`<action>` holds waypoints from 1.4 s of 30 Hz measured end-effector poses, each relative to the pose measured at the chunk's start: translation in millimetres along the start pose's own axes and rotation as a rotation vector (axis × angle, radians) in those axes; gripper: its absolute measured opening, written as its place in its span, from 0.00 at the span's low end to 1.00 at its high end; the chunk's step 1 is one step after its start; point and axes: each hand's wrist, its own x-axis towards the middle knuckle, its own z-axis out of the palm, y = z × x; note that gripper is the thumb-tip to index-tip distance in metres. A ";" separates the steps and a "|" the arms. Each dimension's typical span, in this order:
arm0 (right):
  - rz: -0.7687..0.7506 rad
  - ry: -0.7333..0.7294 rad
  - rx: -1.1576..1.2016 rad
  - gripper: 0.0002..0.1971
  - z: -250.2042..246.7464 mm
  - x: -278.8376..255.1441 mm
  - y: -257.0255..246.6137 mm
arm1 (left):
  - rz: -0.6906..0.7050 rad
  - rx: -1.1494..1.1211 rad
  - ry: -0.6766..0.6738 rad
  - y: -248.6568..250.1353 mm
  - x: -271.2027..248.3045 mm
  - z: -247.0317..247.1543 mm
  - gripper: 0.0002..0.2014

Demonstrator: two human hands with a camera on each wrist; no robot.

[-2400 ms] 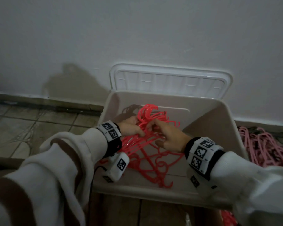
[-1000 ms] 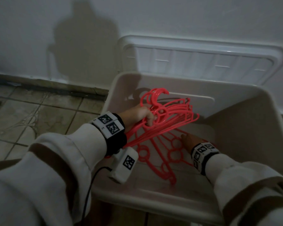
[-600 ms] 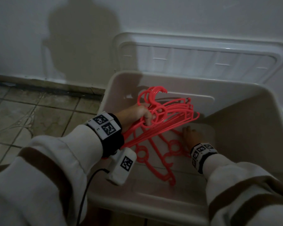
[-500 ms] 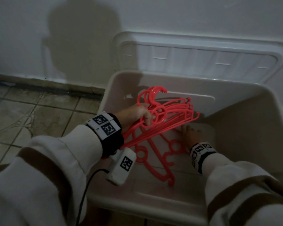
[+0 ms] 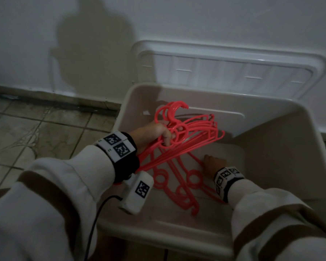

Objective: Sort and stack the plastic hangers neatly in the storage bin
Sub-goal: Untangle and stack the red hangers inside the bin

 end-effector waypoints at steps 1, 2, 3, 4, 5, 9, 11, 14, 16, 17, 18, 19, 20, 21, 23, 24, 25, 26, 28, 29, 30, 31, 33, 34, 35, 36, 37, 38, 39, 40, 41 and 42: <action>-0.004 -0.006 -0.003 0.17 0.5 -0.8 -1.2 | 0.002 -0.004 -0.007 -0.2 0.0 -0.1 0.17; -0.004 -0.010 -0.002 0.17 1.1 -0.7 -2.6 | 0.002 -0.008 -0.011 -1.4 0.7 -0.8 0.17; -0.002 -0.017 0.002 0.17 1.8 -0.8 -3.9 | 0.000 -0.010 -0.017 -1.6 1.3 -1.0 0.17; 0.008 -0.022 0.004 0.17 1.5 -1.1 -5.5 | -0.002 -0.013 -0.014 -1.8 2.0 -1.7 0.17; 0.021 -0.025 0.018 0.17 -0.2 -2.3 -7.3 | -0.005 -0.013 -0.009 -1.5 2.2 -2.2 0.16; 0.078 -0.033 0.160 0.21 -8.7 -6.3 -1.4 | -0.011 -0.014 -0.011 0.6 -0.6 -1.8 0.13; 0.079 -0.046 0.219 0.24 -19.5 -10.8 3.5 | -0.012 0.007 0.024 1.1 -0.5 -1.8 0.12; 0.087 -0.053 0.231 0.22 -31.6 -20.1 9.3 | 0.013 0.019 0.067 2.7 -1.5 -1.3 0.17; 0.072 -0.042 0.212 0.18 -35.8 -29.5 15.4 | 0.024 0.021 0.077 3.6 -2.6 -1.6 0.18; 0.080 -0.034 0.212 0.17 -37.5 -35.0 18.7 | 0.023 0.020 0.081 4.7 -4.3 -1.7 0.18; 0.085 -0.021 0.216 0.17 -38.8 -39.6 22.4 | 0.023 0.014 0.079 5.5 -6.1 -2.1 0.18; 0.098 -0.018 0.237 0.17 -42.7 -46.2 24.6 | 0.024 0.003 0.067 5.7 -7.1 -2.6 0.18; 0.119 -0.024 0.263 0.17 -45.7 -50.5 28.1 | 0.028 -0.011 0.052 5.9 -8.8 -3.1 0.18; 0.135 -0.023 0.298 0.17 -51.8 -58.3 29.6 | 0.030 -0.018 0.037 6.6 -11.6 -3.1 0.17; 0.147 -0.006 0.344 0.18 -62.0 -72.2 33.8 | 0.038 -0.026 0.023 7.4 -18.0 -3.5 0.12; 0.143 0.012 0.354 0.19 -66.3 -79.1 36.3 | 0.044 -0.025 0.027 8.2 -20.9 -3.2 0.11; 0.141 0.020 0.346 0.19 -71.0 -88.0 38.9 | 0.047 -0.010 0.041 8.1 -22.4 -2.9 0.10; 0.149 0.051 0.355 0.19 -75.9 -96.0 42.8 | 0.052 0.015 0.061 8.1 -23.0 -1.8 0.09; 0.197 0.046 0.433 0.18 -82.8 -102.2 55.3 | 0.074 0.059 0.107 7.1 -22.8 0.6 0.14; 0.220 0.036 0.509 0.16 -86.2 -105.1 61.8 | 0.086 0.066 0.118 6.5 -22.9 2.4 0.15; 0.240 0.051 0.611 0.13 -89.5 -108.9 66.8 | 0.096 0.075 0.122 5.8 -23.9 4.1 0.15; 0.255 0.072 0.716 0.11 -93.1 -113.6 72.2 | 0.099 0.084 0.119 5.6 -24.4 5.6 0.14; 0.270 0.114 0.956 0.15 -97.9 -122.9 81.3 | 0.093 0.091 0.109 4.7 -24.8 6.6 0.12; 0.270 0.155 1.092 0.16 -101.0 -130.3 82.4 | 0.090 0.094 0.104 4.2 -25.0 5.9 0.11; 0.257 0.185 1.224 0.16 -102.8 -136.1 82.9 | 0.085 0.104 0.110 3.0 -24.9 4.8 0.10; 0.225 0.212 1.345 0.17 -104.3 -140.3 82.4 | 0.074 0.114 0.123 1.8 -24.3 3.8 0.07; 0.170 0.228 1.451 0.17 -105.4 -143.7 80.7 | 0.054 0.122 0.140 0.9 -24.8 3.3 0.03; 0.102 0.244 1.546 0.16 -106.4 -146.6 77.9 | 0.048 0.120 0.152 -0.4 -24.7 2.4 0.01; 0.030 0.260 1.599 0.15 -107.6 -148.0 76.0 | 0.046 0.104 0.155 -1.2 -25.0 2.0 0.02; -0.036 0.268 1.627 0.15 -109.4 -151.2 72.0 | 0.052 0.075 0.147 -2.4 -24.8 2.0 0.03; -0.093 0.269 1.623 0.14 -111.5 -153.8 68.2 | 0.062 0.050 0.132 -3.0 -24.6 2.1 0.03; -0.147 0.263 1.612 0.13 -113.2 -156.7 63.8 | 0.078 0.034 0.117 -4.4 -23.7 1.9 0.04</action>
